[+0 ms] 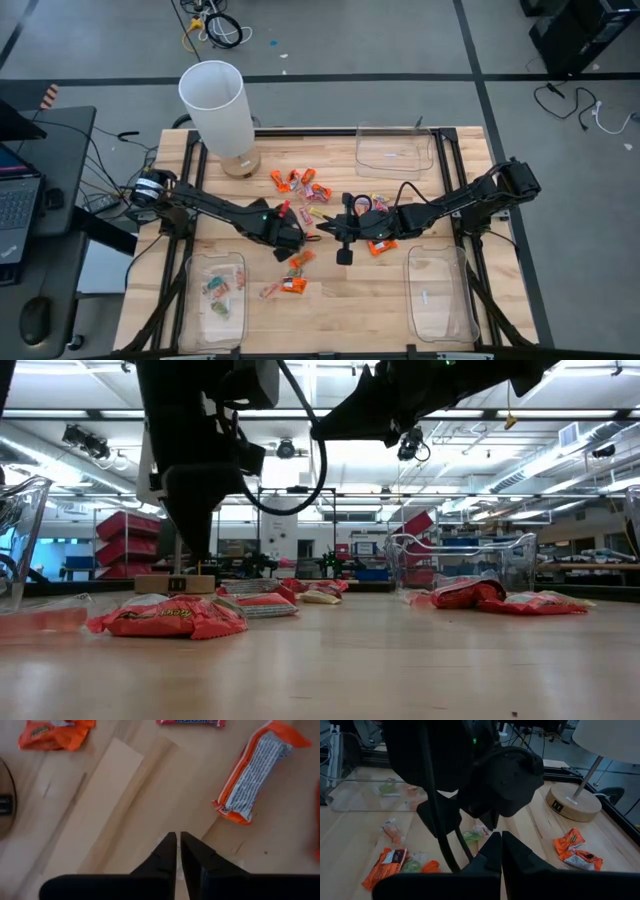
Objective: Sort candy
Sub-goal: Put the green gummy into the bottom left transparent bin
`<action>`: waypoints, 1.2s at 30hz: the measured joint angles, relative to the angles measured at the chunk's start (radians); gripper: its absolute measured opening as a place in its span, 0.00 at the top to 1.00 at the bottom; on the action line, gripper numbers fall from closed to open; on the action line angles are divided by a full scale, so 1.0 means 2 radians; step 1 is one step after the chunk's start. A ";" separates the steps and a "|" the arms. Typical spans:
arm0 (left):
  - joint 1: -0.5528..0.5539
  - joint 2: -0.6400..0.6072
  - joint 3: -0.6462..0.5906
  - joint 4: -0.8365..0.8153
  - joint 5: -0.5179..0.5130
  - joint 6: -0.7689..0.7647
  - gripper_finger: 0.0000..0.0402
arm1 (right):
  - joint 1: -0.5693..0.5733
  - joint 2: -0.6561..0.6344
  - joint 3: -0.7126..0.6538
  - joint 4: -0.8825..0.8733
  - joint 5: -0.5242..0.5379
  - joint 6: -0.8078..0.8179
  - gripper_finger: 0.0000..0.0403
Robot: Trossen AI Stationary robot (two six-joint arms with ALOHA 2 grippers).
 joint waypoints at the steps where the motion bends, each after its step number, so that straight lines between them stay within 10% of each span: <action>1: 0.000 0.000 0.000 0.000 0.000 -0.011 0.92 | 0.000 0.000 0.000 0.001 0.000 0.003 1.00; 36: -0.009 -0.001 -0.043 0.065 0.051 -0.208 0.67 | -0.002 0.000 0.000 -0.023 -0.013 0.017 0.88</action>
